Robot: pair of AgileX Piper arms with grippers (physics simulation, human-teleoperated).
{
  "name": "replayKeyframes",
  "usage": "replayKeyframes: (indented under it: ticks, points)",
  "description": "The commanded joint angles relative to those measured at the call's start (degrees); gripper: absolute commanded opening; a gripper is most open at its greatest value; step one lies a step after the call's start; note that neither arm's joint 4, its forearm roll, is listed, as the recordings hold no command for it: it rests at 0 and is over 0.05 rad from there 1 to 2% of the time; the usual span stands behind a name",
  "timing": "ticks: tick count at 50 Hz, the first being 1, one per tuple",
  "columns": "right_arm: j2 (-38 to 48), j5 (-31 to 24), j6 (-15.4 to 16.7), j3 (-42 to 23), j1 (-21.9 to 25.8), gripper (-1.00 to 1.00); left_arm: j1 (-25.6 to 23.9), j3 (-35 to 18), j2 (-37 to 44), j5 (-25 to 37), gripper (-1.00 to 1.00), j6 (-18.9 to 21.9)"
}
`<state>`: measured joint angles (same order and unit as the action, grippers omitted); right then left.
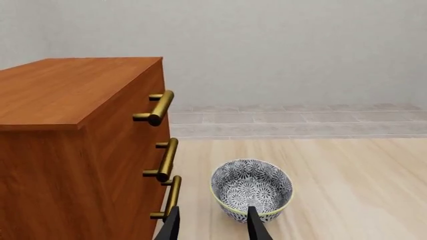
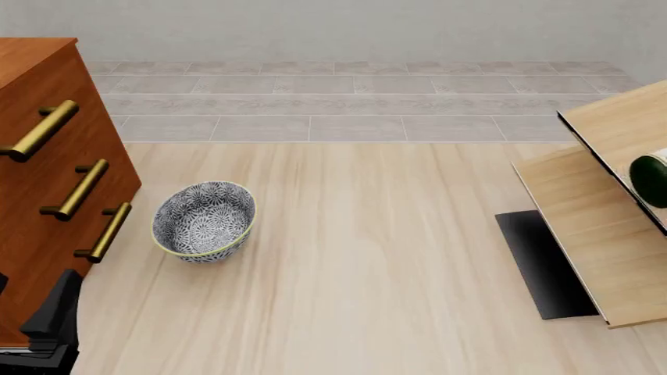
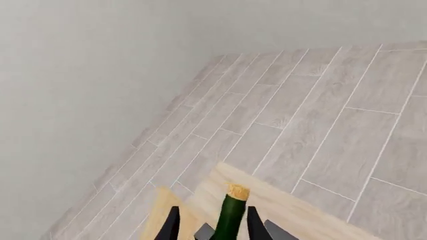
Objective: Put the wine bottle on the wine rack.
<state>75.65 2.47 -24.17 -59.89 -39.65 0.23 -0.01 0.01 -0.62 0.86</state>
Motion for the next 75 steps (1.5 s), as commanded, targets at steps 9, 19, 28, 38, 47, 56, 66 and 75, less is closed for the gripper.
replayKeyframes:
  ticks: [9,19,28,38,47,56,66,75]
  points:
    - [-0.58,-1.27,-0.27,-0.57,-0.68,1.0,0.09,0.01,0.0,-0.08,1.0,-0.09]
    - [-1.19,-1.96,-0.62,-1.29,-0.58,1.0,0.13,-0.04,0.01,0.1,1.0,-0.14]
    - [-2.32,-3.17,-0.55,-2.33,-0.88,1.0,0.08,-0.03,0.01,0.23,1.0,-0.18]
    - [-3.99,-4.59,-0.54,-3.12,-1.16,1.0,-0.11,-0.02,0.01,0.3,1.0,-0.25]
    - [-5.36,-5.5,-0.7,-3.45,-1.51,1.0,-0.13,-0.02,0.01,0.31,1.0,-0.21]
    - [-7.07,-6.17,-0.67,-3.08,-1.38,1.0,-0.22,-0.03,0.01,0.22,1.0,-0.25]
    - [-9.47,-7.08,-0.38,-2.64,-0.97,1.0,-0.58,-0.05,0.02,-0.05,1.0,-0.18]
    - [-12.5,-8.1,0.32,-1.96,0.28,1.0,-0.63,0.0,0.0,-0.35,1.0,0.07]
